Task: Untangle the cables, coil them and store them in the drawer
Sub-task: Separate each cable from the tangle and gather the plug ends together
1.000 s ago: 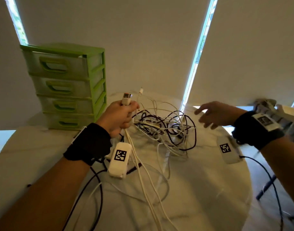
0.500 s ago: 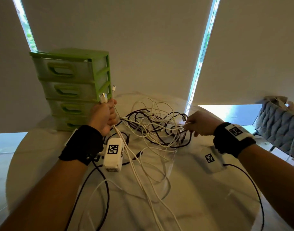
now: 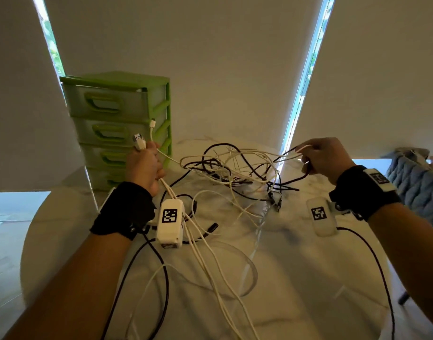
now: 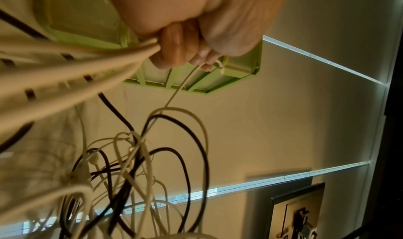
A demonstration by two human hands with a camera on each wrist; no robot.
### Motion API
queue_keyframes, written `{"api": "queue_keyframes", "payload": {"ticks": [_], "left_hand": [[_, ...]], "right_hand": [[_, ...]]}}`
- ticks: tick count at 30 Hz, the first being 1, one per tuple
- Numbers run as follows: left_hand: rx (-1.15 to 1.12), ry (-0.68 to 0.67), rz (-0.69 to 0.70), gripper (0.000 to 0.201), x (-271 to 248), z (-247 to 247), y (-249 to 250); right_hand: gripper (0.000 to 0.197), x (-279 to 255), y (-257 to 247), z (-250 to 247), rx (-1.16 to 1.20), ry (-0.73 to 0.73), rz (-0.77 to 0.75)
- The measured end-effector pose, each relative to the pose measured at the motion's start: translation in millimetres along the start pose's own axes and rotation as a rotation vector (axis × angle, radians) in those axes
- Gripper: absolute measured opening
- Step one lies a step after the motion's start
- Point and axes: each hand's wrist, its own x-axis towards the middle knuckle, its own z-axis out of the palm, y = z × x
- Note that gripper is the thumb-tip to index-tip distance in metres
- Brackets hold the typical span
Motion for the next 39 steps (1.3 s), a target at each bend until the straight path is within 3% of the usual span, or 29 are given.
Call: {"api": "queue_keyframes", "payload": {"ticks": [3,5,8,10,13,15,18,21,23,27,32,35,39], "left_hand": [[0.010,0.037,0.022,0.029,-1,0,2],[0.026,0.031,0.034,0.028,-3,1,2],[0.040,-0.054,0.041,0.027,-6,2,1],[0.074,-0.121,0.075,0.026,-11,3,1],[0.109,-0.162,0.112,0.026,-18,5,3],[0.104,-0.182,0.107,0.026,-20,4,5],[0.079,-0.194,0.094,0.026,-22,2,7],[0.047,-0.177,0.078,0.027,-20,-2,8],[0.019,-0.164,0.062,0.026,-16,-7,11],[-0.069,-0.141,0.016,0.029,-15,-10,18],[-0.068,-0.100,0.026,0.029,-14,-9,17],[-0.102,-0.011,0.031,0.029,-11,-12,19],[-0.151,0.069,0.056,0.028,-11,-15,24]], "right_hand": [[0.023,1,7,-2,-0.001,0.038,0.012],[0.026,-1,12,0,-0.114,-0.020,0.013],[0.023,-13,9,6,-0.626,-0.350,0.014],[0.054,-24,-3,10,-0.840,-0.466,-0.047],[0.060,-45,-46,30,-0.591,-0.474,-0.250],[0.060,-59,-72,56,-0.428,-0.568,-0.326],[0.066,-76,-87,98,-0.464,-0.682,-0.386],[0.063,-77,-70,111,-0.571,-0.744,-0.400],[0.050,-71,-57,101,-0.588,-0.667,-0.411],[0.014,-42,-25,59,-0.620,-0.379,-0.368],[0.015,-14,-1,32,-0.520,-0.320,-0.221],[0.012,2,-2,26,-0.397,-0.095,-0.193],[0.019,28,2,3,0.149,0.188,0.017]]}}
